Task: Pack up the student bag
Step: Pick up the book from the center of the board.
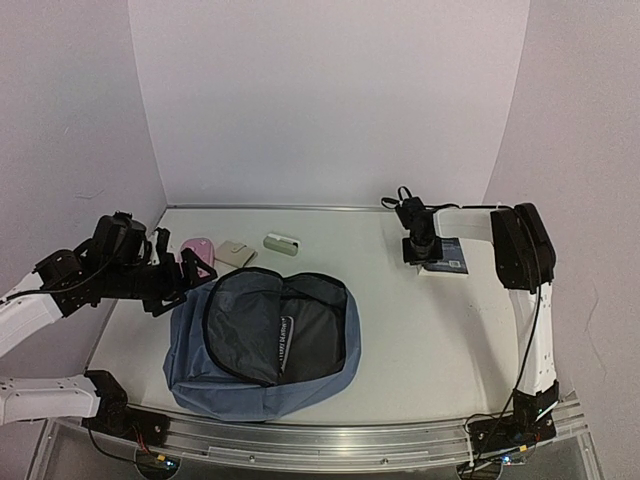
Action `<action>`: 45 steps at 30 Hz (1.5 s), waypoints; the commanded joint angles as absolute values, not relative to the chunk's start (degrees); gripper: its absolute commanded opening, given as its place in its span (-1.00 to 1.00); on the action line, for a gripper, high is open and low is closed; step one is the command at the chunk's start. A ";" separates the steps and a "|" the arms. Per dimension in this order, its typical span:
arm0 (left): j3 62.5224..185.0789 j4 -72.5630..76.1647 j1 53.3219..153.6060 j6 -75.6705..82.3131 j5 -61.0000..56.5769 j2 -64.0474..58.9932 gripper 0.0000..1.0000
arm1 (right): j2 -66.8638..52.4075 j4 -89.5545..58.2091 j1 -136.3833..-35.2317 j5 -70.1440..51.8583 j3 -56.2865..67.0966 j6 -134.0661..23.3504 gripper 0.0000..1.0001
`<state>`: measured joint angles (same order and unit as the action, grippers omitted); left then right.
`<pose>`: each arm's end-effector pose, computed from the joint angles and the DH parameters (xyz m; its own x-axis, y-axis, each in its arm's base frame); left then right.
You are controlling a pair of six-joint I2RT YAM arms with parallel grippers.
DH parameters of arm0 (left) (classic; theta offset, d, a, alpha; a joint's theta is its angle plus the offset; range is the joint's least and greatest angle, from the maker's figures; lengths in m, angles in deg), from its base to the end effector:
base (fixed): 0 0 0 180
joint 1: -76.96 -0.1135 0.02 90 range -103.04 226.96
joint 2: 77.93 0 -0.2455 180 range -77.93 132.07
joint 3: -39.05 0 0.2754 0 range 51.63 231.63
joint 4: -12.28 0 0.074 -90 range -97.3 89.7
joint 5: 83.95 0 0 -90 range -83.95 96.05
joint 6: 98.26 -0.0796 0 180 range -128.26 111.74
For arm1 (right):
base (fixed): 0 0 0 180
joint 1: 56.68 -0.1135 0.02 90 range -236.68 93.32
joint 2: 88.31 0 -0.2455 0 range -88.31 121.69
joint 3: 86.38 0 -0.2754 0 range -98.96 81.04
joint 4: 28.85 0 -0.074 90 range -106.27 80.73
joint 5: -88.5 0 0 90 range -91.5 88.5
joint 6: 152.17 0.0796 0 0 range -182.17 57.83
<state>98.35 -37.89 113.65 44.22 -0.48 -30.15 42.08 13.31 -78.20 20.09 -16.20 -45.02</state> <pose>0.1906 -0.1533 0.2547 -0.8323 -0.3625 -0.4193 0.0077 0.7489 -0.6627 0.4803 0.1579 0.0722 -0.8445 -0.0382 -0.5343 0.0678 0.9818 -0.1774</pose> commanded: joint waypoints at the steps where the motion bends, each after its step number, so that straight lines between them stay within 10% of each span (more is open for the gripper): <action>1: 100.15 -37.37 113.44 43.05 -1.73 -28.68 0.99 | 44.41 14.27 -77.38 20.69 -17.05 -45.34 -0.72; 4: 101.31 -36.06 113.44 39.93 -3.78 -26.32 0.99 | 43.12 13.46 -77.24 18.49 -16.68 -45.65 -1.00; 23: 110.34 -9.04 121.56 38.18 -8.55 -3.39 0.99 | 8.05 -12.03 -77.13 -24.32 21.64 -30.43 -1.00; 45: 145.48 11.91 127.73 45.40 -19.16 45.32 0.99 | -12.14 -24.04 -77.48 -35.75 39.27 -23.93 -1.00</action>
